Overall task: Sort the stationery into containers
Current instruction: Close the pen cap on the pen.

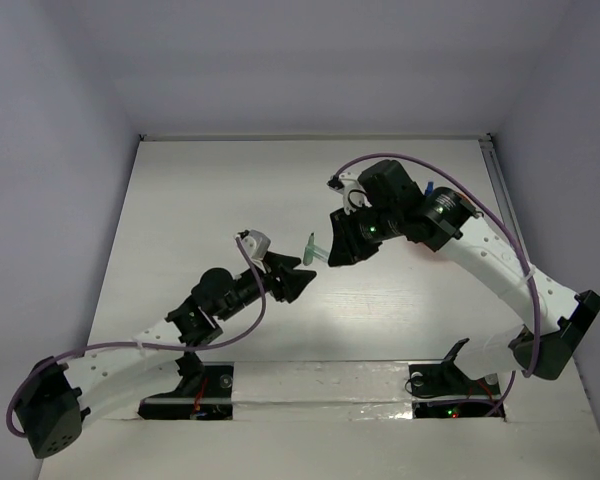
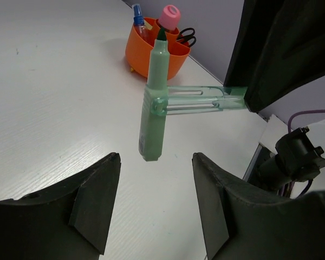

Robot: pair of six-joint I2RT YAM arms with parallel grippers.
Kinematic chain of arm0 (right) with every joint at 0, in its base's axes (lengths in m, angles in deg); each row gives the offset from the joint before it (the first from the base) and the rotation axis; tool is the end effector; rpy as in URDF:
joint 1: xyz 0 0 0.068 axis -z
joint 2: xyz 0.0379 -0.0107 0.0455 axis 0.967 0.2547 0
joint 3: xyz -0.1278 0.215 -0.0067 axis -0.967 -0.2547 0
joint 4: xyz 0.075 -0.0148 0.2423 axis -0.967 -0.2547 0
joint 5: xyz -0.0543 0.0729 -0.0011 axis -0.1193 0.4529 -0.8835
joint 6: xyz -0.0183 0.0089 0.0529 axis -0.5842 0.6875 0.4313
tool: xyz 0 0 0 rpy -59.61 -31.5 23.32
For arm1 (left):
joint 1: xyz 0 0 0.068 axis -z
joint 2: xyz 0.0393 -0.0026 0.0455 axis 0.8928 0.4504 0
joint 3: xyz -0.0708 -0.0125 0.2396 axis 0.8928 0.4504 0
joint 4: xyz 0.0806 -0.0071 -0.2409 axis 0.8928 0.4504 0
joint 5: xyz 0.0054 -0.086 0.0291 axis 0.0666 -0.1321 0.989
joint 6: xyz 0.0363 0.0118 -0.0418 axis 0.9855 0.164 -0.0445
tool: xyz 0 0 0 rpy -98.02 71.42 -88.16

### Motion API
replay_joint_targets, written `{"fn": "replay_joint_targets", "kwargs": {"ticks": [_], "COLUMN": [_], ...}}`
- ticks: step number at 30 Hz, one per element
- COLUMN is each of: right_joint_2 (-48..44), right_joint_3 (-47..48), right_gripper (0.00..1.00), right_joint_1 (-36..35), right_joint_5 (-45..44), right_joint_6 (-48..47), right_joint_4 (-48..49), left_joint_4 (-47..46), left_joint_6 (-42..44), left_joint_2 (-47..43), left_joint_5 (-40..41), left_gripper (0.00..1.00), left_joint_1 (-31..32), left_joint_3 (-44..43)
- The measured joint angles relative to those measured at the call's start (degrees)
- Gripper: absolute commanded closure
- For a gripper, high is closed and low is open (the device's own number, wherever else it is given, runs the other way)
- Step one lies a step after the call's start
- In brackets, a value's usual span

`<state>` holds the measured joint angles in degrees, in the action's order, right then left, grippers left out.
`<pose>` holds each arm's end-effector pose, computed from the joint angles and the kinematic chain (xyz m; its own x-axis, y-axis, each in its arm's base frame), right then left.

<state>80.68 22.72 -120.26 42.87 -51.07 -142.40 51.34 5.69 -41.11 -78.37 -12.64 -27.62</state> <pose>0.1824 0.2016 0.3668 -0.7258 -0.3772 -0.5753 -0.6578 0.6251 0.4201 0.1230 -0.1563 0.2503 -0.2046 -0.3084 -0.9290 0.8132 0.4748 -0.3367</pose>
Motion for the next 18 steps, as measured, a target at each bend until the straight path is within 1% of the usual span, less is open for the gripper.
{"fn": "replay_joint_targets", "kwargs": {"ticks": [2, 3, 5, 7, 9, 10, 11, 14, 15, 18], "right_joint_2": [0.0, -0.1, -0.4, -0.8, -1.0, -1.2, -1.3, -1.4, -1.4, -1.4], "right_joint_3": [-0.1, -0.3, -1.1, -1.9, -2.8, -3.3, -3.8, -4.5, -4.6, -4.6], "right_gripper": [1.0, 1.0, 1.0, 1.0, 1.0, 1.0, 1.0, 1.0, 1.0, 1.0], "right_joint_1": [0.0, 0.0, 0.0, 0.0, 0.0, 0.0, 0.1, 0.4, 0.5, 0.7], "right_joint_5": [0.3, 0.6, 1.0, 1.5, 2.1, 2.3, 2.4, 2.8, 2.8, 3.1], "right_joint_6": [0.0, 0.0, 0.0, 0.0, 0.0, 0.0, 0.0, 0.0, 0.0, 0.0], "right_joint_4": [0.1, 0.3, 0.6, 0.8, 1.2, 1.5, 2.0, 2.4, 2.4, 2.5], "left_joint_4": [-0.4, -0.7, -1.1, -1.6, -2.0, -2.2, -2.3, -2.2, -2.2, -2.2], "left_joint_6": [0.3, 0.4, 0.7, 0.9, 1.2, 1.2, 1.3, 1.7, 1.8, 2.0], "left_joint_2": [0.9, 1.0, 1.2, 1.4, 1.8, 2.2, 2.6, 3.8, 4.2, 4.6], "left_joint_5": [0.5, 0.7, 1.5, 2.1, 2.7, 2.9, 3.0, 3.2, 3.3, 3.5], "left_gripper": [0.52, 0.52, 0.56, 0.65, 0.69, 0.75, 0.76, 0.77, 0.75, 0.65], "left_joint_1": [0.3, 0.4, 0.8, 1.1, 1.2, 1.3, 1.4, 2.0, 2.3, 2.6], "left_joint_3": [-0.6, -0.9, -1.3, -1.7, -2.2, -2.5, -2.7, -3.1, -3.3, -3.3]}}
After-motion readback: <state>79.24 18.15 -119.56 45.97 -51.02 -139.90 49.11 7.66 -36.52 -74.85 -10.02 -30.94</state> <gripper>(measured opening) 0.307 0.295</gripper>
